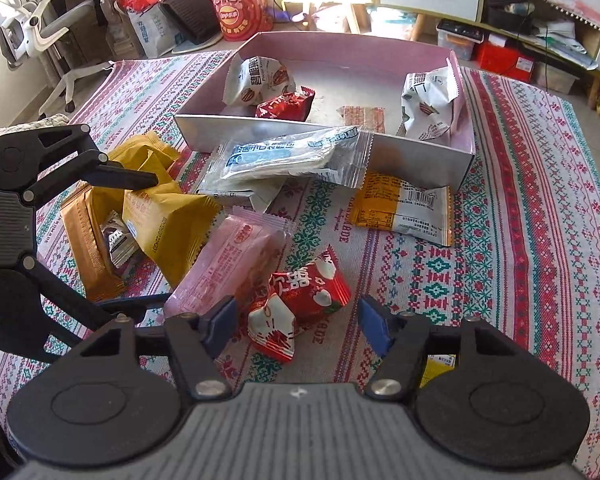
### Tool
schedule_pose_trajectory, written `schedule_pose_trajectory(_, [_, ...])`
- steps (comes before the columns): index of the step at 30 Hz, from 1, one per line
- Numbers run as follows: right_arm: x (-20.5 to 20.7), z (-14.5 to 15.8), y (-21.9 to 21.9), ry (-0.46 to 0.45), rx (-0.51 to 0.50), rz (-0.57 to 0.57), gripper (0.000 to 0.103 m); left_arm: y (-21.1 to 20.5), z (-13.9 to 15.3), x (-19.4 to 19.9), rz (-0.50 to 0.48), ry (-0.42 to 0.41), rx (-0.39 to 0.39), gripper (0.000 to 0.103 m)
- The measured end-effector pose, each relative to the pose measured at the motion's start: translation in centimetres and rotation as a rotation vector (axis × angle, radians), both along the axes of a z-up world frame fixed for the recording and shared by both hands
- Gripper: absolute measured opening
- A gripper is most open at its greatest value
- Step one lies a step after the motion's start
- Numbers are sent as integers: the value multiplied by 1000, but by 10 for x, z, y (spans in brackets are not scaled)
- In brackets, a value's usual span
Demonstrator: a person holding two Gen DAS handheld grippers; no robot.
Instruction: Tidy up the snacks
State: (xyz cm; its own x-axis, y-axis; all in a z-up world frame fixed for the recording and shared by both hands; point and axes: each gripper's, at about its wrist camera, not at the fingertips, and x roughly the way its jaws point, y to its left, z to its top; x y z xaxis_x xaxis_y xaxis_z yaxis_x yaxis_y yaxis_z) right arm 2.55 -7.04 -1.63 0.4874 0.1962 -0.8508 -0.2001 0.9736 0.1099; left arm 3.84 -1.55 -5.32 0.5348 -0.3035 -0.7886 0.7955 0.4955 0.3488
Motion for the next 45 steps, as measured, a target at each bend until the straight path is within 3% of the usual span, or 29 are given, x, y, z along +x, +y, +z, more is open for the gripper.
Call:
schedule_pose_trajectory(7, [2,-6,2,7,-2,-1,56,6,2,-4,26,-27,-13,79])
schedule_pose_trajectory(11, [2,-8,4,1,-5,9,53,4,-1,0,58,-71,20,67])
schedule_pose_trajectory(14, [2,-9,7,-17,-24,21,46,5,-3,3,94,-82,17,59])
schedule_pose_trajectory(19, [3,-9,10,-36,-47,30,36,2,-5,6,142,-106,7,55])
schedule_pose_trajectory(24, [5,-8,8,-43,-64,14,14,5,-1,11,203,-95,-33,52])
schedule_pose_trajectory(30, [8,-4,0,-41,-34,-11,11,11,7,15,268,-49,-103,49])
schedule_pose_trajectory(37, [9,-1,-3,-42,-13,-3,13,19,17,15,338,17,-190,47])
schedule_pose_trajectory(41, [9,-2,-4,-50,-11,-17,34,22,21,16,374,51,-230,46])
schedule_pose_trajectory(45, [14,-2,-5,-66,-5,-35,45,25,24,17,397,85,-270,46])
